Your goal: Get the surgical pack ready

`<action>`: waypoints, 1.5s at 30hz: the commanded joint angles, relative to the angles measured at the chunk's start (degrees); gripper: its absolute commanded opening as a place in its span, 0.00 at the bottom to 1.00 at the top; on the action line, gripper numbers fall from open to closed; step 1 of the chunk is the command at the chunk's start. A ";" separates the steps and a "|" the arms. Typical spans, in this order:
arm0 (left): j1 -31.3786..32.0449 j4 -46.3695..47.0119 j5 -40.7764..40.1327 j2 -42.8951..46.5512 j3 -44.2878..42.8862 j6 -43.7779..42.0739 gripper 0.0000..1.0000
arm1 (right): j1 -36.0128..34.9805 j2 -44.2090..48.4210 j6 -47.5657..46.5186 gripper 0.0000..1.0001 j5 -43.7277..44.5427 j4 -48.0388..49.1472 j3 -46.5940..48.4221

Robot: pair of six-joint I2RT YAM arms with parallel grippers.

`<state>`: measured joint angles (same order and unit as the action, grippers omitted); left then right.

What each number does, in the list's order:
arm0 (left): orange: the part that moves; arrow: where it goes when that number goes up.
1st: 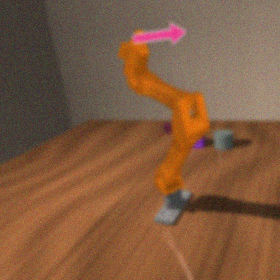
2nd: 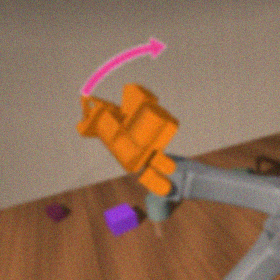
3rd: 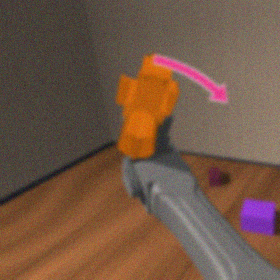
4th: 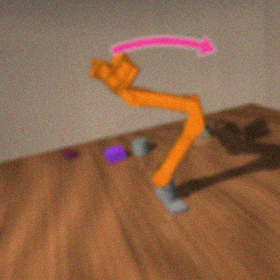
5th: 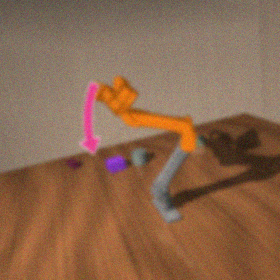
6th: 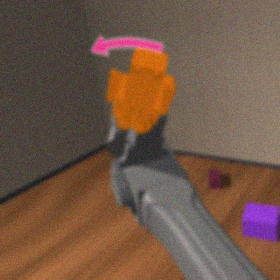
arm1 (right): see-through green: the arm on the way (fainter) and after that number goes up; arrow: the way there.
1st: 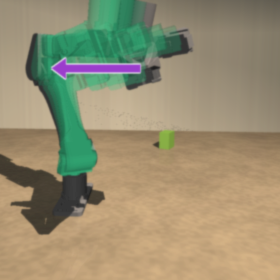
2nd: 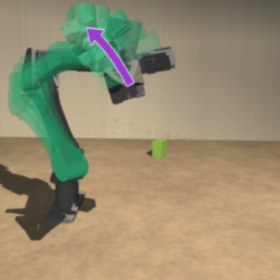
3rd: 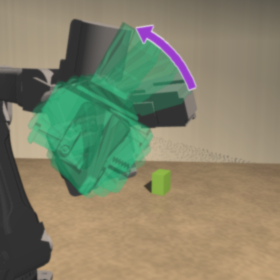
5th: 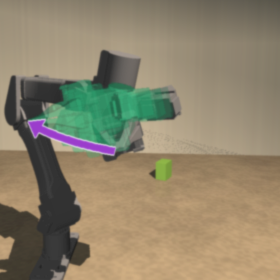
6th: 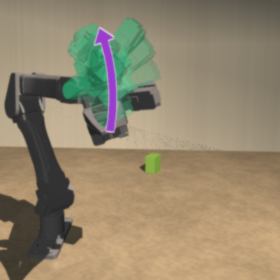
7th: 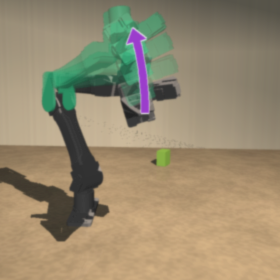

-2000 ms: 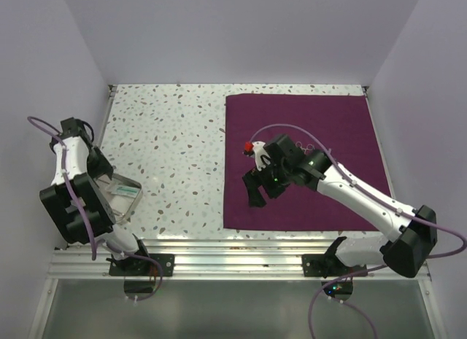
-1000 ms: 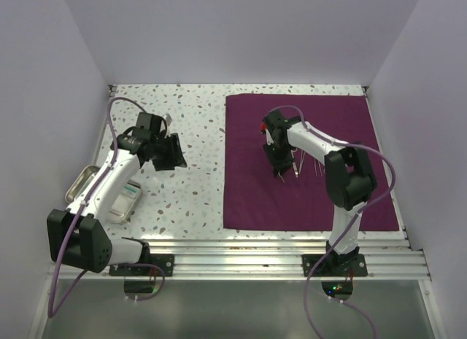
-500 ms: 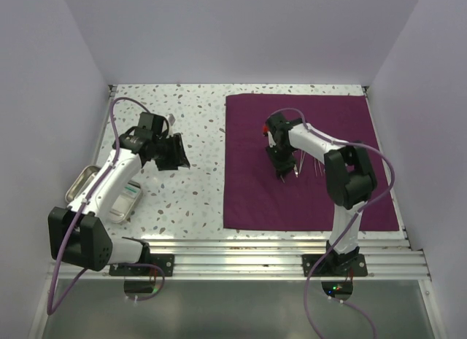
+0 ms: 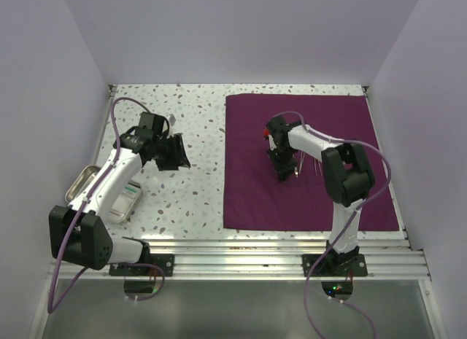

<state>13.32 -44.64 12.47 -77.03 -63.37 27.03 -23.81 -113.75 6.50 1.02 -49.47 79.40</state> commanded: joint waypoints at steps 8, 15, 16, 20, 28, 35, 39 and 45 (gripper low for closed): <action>0.65 0.79 1.50 0.31 -0.87 0.13 0.50 | 0.61 0.28 -0.35 0.10 1.88 1.05 -0.65; 0.65 1.40 6.16 -1.01 -1.14 3.82 0.50 | 0.61 3.01 0.53 0.00 2.24 -3.78 2.78; 0.65 1.66 6.60 -1.01 -1.05 4.43 0.51 | 0.61 3.45 0.62 0.00 2.15 -5.09 3.30; 0.65 5.08 11.51 -0.84 -0.09 10.39 0.53 | 0.52 5.82 0.62 0.00 0.22 -7.39 5.24; 1.97 23.01 20.14 -0.04 7.30 25.17 0.55 | 0.35 13.02 2.64 0.00 -10.68 -8.53 5.59; 6.71 28.80 19.70 -2.94 5.54 31.05 0.56 | -0.79 14.52 1.58 0.00 -15.86 -6.96 4.28; 9.88 33.29 18.39 -3.91 5.37 35.19 0.55 | -6.50 18.12 4.03 0.00 -19.65 -6.60 5.51; 14.01 38.74 17.15 -5.32 7.29 40.82 0.49 | -12.74 21.91 10.89 0.00 -25.27 -3.53 5.51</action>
<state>25.82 -12.84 30.22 -81.97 -56.12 62.83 -35.40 -95.90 12.64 -18.76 -54.89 82.63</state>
